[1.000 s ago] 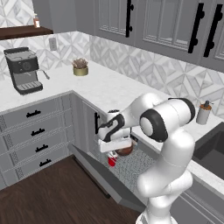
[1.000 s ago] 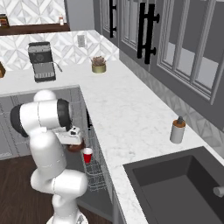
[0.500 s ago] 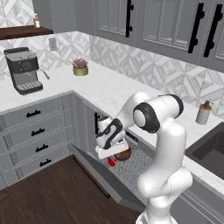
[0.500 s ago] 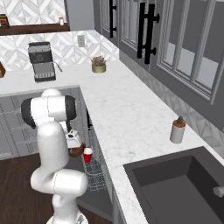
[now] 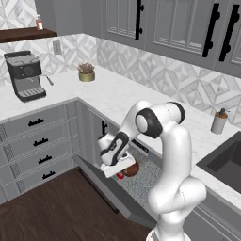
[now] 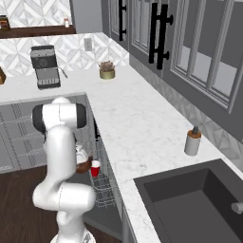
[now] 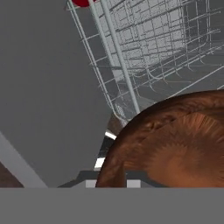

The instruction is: Pick up the cup and bowl from the counter, place them in the dishwasher, and close the dishwasher door.

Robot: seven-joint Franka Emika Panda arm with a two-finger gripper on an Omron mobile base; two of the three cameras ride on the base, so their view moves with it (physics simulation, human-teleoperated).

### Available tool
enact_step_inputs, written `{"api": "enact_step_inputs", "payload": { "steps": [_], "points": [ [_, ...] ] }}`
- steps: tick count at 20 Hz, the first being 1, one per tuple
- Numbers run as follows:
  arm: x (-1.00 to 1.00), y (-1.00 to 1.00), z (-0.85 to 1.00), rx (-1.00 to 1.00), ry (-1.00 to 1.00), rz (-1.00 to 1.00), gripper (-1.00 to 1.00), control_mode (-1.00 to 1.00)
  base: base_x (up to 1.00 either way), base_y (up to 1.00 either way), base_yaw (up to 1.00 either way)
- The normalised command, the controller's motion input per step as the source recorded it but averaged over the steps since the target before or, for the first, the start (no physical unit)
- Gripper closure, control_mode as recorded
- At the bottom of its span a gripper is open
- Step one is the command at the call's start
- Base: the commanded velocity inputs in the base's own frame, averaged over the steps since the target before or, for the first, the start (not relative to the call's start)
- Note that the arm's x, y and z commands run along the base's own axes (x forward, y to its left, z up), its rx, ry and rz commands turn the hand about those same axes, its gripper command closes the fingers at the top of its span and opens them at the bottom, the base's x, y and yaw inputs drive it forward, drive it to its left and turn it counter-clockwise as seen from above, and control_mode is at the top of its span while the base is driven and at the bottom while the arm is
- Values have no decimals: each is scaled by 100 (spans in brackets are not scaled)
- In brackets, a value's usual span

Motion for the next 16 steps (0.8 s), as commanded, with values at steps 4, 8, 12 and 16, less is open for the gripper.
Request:
{"api": "enact_step_inputs", "payload": {
  "steps": [4,8,12,16],
  "points": [
    [22,-37,-6,-2,0,0,100,-100,0,0,0],
    [21,-65,-10,0,0,3,100,-100,0,0,0],
    [22,-19,-54,8,0,11,100,-100,0,0,0],
    [52,0,-49,3,-1,12,100,-100,0,0,0]
  ]
}}
